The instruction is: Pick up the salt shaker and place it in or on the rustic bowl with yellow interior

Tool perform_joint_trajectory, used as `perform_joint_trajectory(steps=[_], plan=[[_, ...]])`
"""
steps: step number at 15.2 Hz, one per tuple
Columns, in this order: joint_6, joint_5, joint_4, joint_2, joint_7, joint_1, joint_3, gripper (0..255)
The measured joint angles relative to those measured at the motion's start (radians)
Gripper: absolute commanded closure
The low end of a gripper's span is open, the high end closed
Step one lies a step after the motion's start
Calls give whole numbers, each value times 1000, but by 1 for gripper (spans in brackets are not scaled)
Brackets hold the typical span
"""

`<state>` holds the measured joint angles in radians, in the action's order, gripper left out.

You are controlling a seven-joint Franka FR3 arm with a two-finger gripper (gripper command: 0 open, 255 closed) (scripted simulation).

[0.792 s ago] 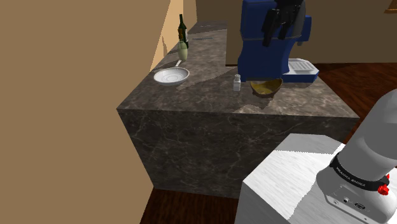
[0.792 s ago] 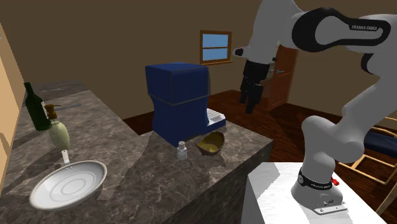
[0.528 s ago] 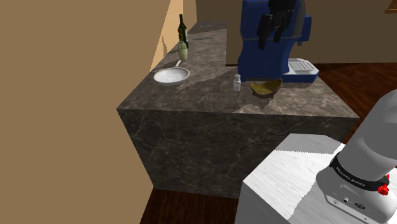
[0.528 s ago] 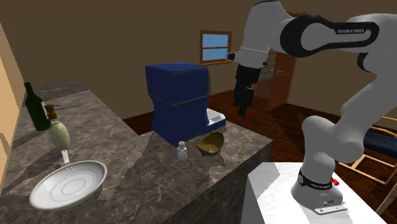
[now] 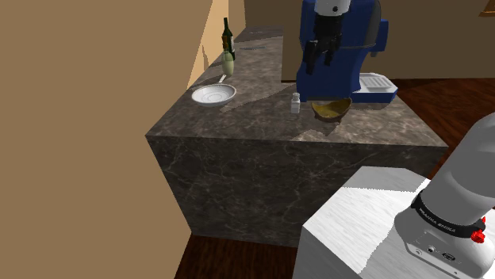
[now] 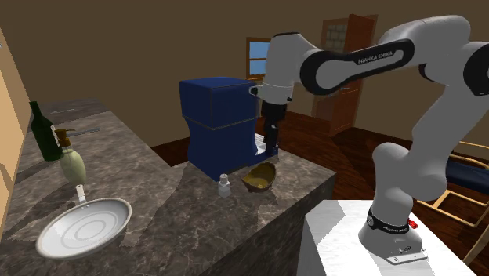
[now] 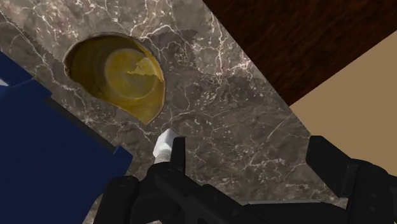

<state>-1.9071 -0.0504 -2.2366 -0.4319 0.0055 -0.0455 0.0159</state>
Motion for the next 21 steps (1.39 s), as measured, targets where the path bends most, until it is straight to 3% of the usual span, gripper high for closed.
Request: perform_joint_trajectory(steps=[6,16,21], plan=[[-103,-27,78,212,-16,-25,-24,0],[-182,-53,328,589,-50,-65,-64,0],[-227,-57,346,659,-58,-75,-72,0]])
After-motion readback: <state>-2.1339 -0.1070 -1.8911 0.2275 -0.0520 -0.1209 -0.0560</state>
